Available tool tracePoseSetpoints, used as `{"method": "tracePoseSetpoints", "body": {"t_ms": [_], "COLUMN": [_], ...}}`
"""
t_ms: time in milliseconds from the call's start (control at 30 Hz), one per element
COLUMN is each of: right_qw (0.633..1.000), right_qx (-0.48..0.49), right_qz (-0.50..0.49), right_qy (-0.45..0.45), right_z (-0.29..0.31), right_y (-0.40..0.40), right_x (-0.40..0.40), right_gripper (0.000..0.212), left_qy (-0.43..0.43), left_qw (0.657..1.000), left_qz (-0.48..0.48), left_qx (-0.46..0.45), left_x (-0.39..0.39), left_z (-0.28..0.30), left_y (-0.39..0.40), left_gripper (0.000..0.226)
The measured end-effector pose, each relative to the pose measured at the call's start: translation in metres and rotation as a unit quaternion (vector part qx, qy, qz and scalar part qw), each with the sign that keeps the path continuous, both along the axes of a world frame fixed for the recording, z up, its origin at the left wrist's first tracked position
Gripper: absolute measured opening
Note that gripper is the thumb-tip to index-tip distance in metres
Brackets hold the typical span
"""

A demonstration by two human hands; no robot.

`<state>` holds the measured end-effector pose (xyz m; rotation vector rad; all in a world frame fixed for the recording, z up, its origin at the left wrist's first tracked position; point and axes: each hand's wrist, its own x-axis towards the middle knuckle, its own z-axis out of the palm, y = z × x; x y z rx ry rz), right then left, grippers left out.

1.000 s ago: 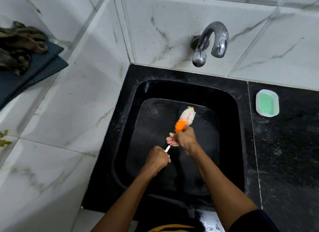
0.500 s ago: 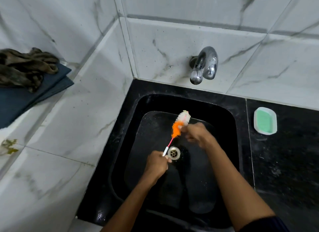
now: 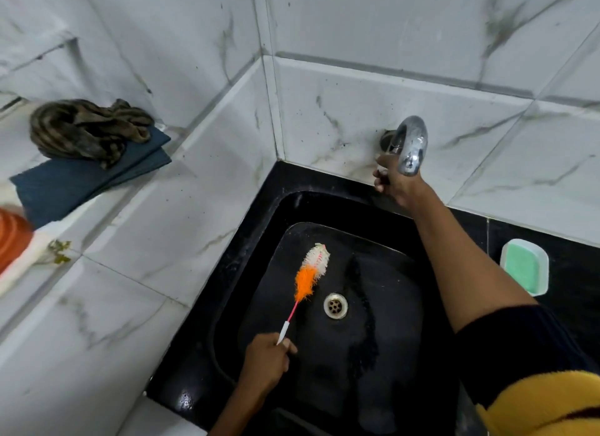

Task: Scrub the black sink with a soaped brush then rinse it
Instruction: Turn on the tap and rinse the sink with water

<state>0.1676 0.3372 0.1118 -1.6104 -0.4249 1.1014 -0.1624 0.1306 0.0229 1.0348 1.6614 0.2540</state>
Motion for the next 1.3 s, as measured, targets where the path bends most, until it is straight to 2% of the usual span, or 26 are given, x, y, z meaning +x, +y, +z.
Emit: {"method": "tracePoseSetpoints", "body": {"t_ms": [67, 133, 200, 267, 367, 400, 467, 500, 567, 667, 867, 1033, 1133, 1200, 1300], "right_qw": [0.986, 0.957, 0.938, 0.930, 0.957, 0.975, 0.997, 0.994, 0.976, 0.949, 0.926, 0.945, 0.949, 0.949, 0.936], "right_qx": [-0.035, -0.037, -0.037, -0.052, -0.052, -0.057, -0.072, -0.079, -0.103, -0.149, -0.166, -0.223, -0.228, -0.211, -0.188], "right_qz": [0.011, 0.006, 0.007, -0.003, -0.002, -0.013, -0.021, -0.016, -0.018, -0.061, -0.099, -0.061, -0.052, -0.073, -0.110], "right_qy": [-0.161, -0.289, -0.345, -0.363, -0.285, -0.216, -0.019, 0.075, 0.193, 0.270, 0.323, 0.232, 0.212, 0.225, 0.277], "right_z": [-0.012, -0.022, -0.026, -0.024, -0.034, -0.041, -0.059, -0.068, -0.084, -0.104, -0.126, -0.137, -0.139, -0.133, -0.129], "right_y": [0.002, 0.002, 0.000, -0.004, -0.012, -0.019, -0.039, -0.051, -0.074, -0.097, -0.117, -0.114, -0.113, -0.113, -0.107], "right_x": [-0.003, -0.007, -0.013, -0.014, -0.019, -0.024, -0.035, -0.042, -0.056, -0.071, -0.084, -0.085, -0.083, -0.083, -0.083], "right_gripper": [0.035, 0.059, 0.067, 0.071, 0.061, 0.048, 0.022, 0.021, 0.030, 0.036, 0.033, 0.034, 0.029, 0.028, 0.041], "left_qy": [0.001, 0.001, -0.005, -0.008, -0.014, -0.015, -0.019, -0.018, -0.013, -0.006, -0.001, 0.010, 0.017, 0.019, 0.011], "left_qw": [1.000, 1.000, 0.999, 0.999, 0.999, 0.999, 0.998, 0.998, 0.999, 0.999, 0.999, 0.998, 0.998, 0.998, 0.998], "left_qz": [0.017, 0.025, 0.033, 0.039, 0.044, 0.045, 0.047, 0.048, 0.045, 0.043, 0.041, 0.046, 0.051, 0.053, 0.054], "left_qx": [0.004, 0.008, 0.010, 0.011, 0.018, 0.020, 0.022, 0.022, 0.020, 0.022, 0.030, 0.036, 0.042, 0.040, 0.031], "left_x": [-0.002, -0.003, -0.003, -0.002, -0.004, -0.005, -0.006, -0.007, -0.008, -0.010, -0.018, -0.028, -0.031, -0.031, -0.032], "left_z": [0.001, 0.002, 0.004, 0.005, 0.006, 0.006, 0.005, 0.005, 0.005, 0.005, 0.007, 0.005, 0.003, 0.002, -0.001], "left_y": [-0.004, -0.007, -0.009, -0.011, -0.012, -0.012, -0.014, -0.014, -0.014, -0.014, -0.016, -0.019, -0.020, -0.020, -0.019], "left_gripper": [0.032, 0.031, 0.031, 0.032, 0.033, 0.033, 0.033, 0.033, 0.032, 0.033, 0.033, 0.034, 0.034, 0.034, 0.034]}}
